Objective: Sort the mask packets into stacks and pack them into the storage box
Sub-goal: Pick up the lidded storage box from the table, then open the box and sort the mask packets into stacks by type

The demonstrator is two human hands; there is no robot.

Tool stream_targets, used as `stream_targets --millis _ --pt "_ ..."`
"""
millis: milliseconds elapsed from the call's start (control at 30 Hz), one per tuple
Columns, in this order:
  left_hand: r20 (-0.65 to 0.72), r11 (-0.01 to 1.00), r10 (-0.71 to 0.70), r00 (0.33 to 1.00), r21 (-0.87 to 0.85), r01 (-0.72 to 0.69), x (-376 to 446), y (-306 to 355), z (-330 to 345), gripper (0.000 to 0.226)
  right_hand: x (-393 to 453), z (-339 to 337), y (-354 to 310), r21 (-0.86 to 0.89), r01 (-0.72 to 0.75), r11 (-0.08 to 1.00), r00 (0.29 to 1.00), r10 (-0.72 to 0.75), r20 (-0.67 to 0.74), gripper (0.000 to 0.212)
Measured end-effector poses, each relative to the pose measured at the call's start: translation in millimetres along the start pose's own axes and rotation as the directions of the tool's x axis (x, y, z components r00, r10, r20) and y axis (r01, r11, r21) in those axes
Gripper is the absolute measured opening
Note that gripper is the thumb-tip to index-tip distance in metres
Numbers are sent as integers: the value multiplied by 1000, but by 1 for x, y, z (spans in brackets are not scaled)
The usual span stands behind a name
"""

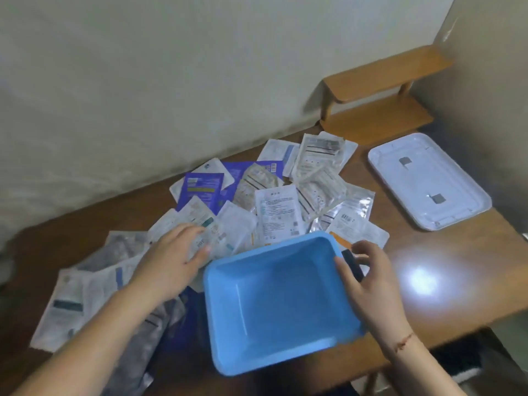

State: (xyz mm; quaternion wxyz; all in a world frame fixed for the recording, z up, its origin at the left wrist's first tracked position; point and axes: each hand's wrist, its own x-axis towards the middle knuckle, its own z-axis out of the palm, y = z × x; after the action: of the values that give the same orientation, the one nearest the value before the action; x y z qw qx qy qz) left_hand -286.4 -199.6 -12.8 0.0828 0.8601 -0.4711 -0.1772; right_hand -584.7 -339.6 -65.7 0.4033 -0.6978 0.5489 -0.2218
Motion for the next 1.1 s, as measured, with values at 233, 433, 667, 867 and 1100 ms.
stream_targets --millis 233,433,667,867,1100 --pt "226 766 -215 950 -565 308 -98 -12 46 31 -22 9 -3 -134 36 990 999 -37 -7 12" --pt "254 389 -274 927 -853 349 -92 27 57 36 -25 -25 1 -38 -64 997 996 61 -67 13" --pt "332 394 -33 943 -863 317 -44 168 113 38 16 -151 67 -58 -211 976 951 191 -244 24" --pt "411 244 -1 912 -884 398 -13 276 161 40 87 -240 122 -73 -274 959 934 247 -260 21" --pt "449 232 28 893 -872 431 7 313 180 44 119 -262 152 -72 -254 964 939 228 -257 19"
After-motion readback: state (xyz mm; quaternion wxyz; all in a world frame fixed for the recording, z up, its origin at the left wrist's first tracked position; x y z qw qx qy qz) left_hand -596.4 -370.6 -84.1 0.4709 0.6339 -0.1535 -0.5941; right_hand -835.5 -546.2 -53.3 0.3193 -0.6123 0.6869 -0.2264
